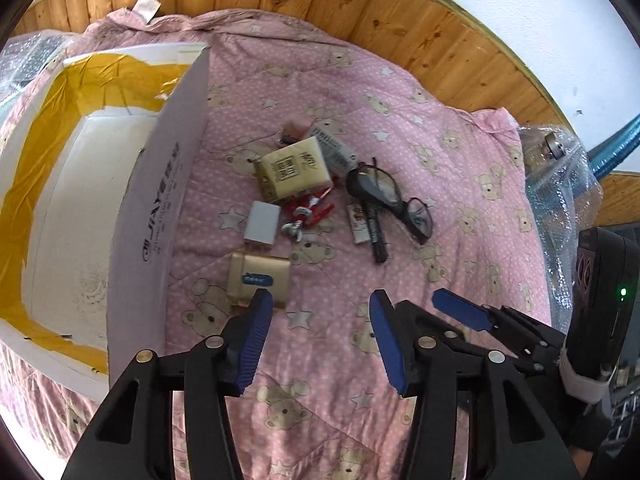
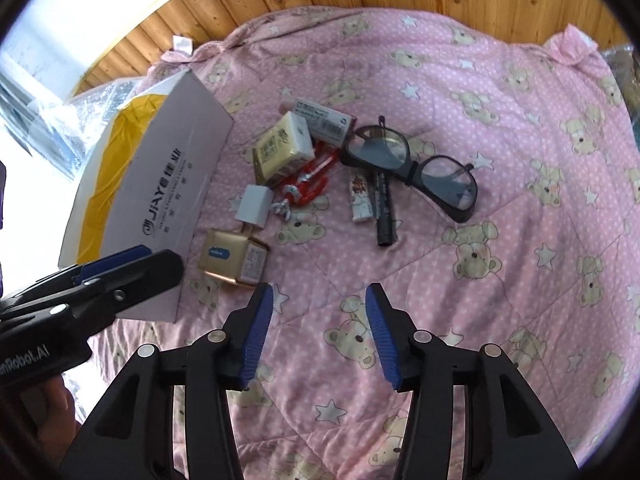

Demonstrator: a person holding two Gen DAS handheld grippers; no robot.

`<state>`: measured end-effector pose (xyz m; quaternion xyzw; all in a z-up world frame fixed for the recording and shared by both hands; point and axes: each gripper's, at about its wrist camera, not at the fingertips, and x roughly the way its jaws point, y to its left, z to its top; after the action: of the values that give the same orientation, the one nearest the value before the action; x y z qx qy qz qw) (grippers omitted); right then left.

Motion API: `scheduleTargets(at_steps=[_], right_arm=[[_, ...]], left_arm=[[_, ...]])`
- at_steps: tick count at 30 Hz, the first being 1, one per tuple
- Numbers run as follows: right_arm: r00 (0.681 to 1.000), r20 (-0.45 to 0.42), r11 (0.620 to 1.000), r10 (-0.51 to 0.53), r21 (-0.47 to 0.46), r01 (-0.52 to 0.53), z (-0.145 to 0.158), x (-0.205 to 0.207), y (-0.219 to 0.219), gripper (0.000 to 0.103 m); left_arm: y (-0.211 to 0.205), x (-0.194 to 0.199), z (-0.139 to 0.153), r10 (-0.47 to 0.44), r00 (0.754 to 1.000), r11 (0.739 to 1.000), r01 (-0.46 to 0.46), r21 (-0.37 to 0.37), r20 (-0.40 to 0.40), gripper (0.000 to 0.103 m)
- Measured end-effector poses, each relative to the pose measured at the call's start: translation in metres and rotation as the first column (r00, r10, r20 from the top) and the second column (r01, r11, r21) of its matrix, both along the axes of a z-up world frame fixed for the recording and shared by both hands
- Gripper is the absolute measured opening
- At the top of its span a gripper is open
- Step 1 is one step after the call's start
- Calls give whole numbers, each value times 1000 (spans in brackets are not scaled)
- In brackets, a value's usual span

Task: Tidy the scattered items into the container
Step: 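Move both tools toward the scattered items on the quilt, then grasp the gold tin with the left tool while the right tool grasps the black marker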

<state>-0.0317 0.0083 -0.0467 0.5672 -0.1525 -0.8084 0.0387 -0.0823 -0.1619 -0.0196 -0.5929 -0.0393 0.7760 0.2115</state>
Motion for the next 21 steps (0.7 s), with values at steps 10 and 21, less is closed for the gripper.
scheduleTargets(at_steps=[10,21], right_arm=[[999,30,999,-24,-24,24,-15,-8,13,51],[995,80,994,-60,-86,67,-38,-23,29,51]], left_arm=[[-11,-15,-22,37,998,999,-38,6,57,52],[-9,-28,-48,58,993,998,-57,-9,104,52]])
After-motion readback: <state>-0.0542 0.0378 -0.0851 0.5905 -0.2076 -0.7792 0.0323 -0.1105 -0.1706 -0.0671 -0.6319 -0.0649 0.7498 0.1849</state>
